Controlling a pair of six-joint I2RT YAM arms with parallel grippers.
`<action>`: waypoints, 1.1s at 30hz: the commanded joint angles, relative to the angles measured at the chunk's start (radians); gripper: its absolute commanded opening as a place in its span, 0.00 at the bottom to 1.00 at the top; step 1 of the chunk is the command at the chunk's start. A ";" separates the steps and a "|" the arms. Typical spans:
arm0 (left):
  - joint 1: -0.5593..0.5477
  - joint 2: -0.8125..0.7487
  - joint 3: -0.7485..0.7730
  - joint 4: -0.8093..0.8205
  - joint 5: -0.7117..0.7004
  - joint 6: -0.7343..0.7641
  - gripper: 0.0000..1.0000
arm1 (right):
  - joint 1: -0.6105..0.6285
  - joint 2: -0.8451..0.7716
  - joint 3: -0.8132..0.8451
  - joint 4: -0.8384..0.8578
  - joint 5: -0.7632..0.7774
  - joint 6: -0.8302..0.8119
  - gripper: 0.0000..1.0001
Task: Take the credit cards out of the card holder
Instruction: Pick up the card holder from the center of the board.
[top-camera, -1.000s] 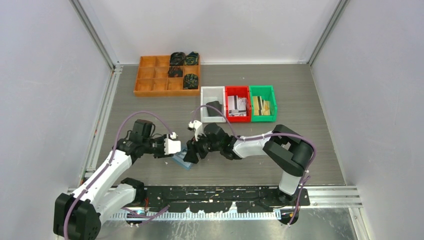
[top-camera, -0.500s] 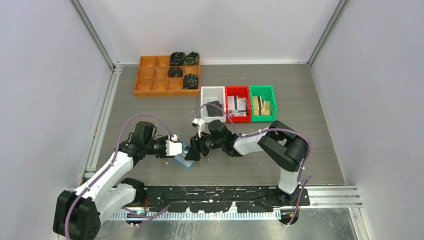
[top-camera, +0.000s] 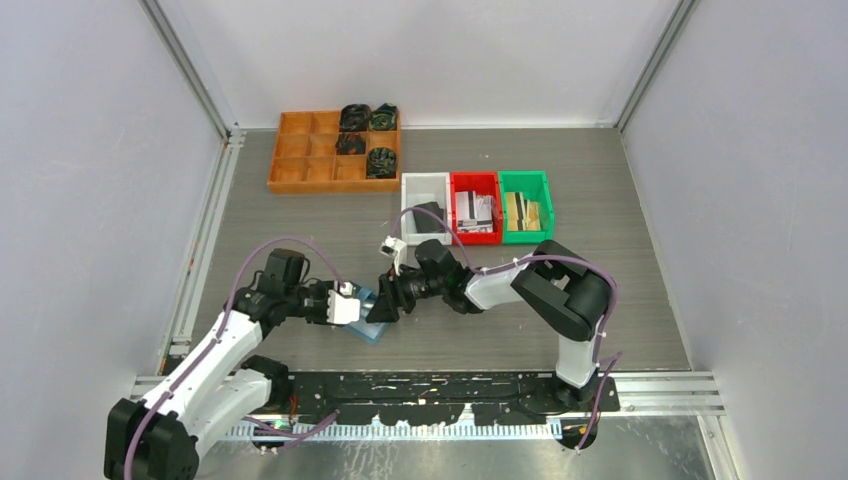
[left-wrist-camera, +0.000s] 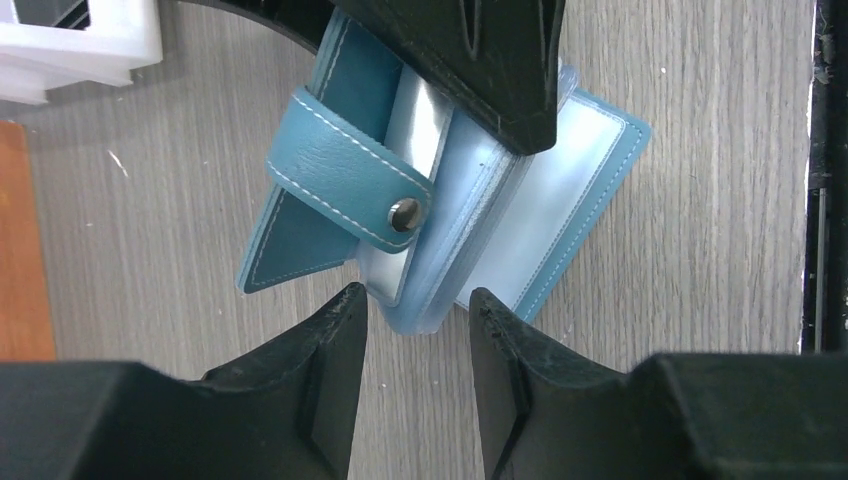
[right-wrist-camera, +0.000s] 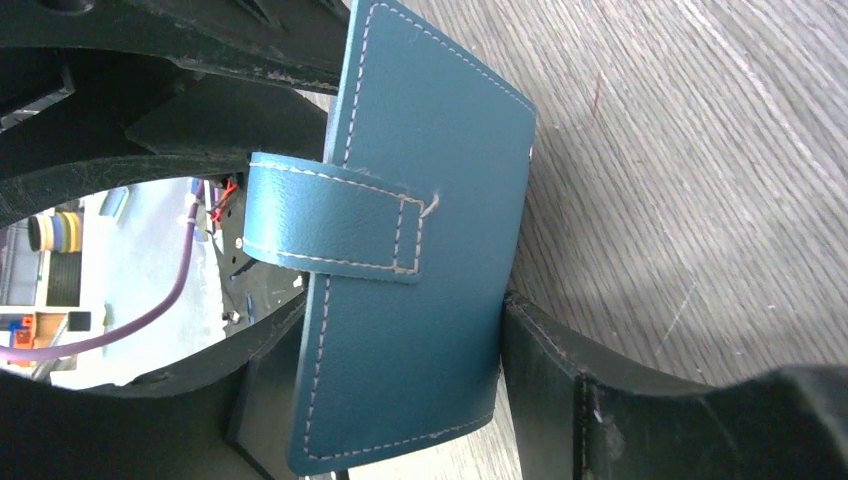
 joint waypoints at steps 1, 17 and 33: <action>-0.004 -0.054 -0.018 0.006 0.035 0.025 0.43 | -0.001 0.004 0.039 0.115 -0.042 0.037 0.58; -0.004 -0.088 0.043 -0.118 0.046 -0.044 0.42 | -0.008 0.057 0.032 0.169 -0.053 0.079 0.63; -0.004 -0.052 0.020 0.046 0.012 -0.153 0.40 | -0.018 0.067 0.034 0.196 -0.078 0.119 0.63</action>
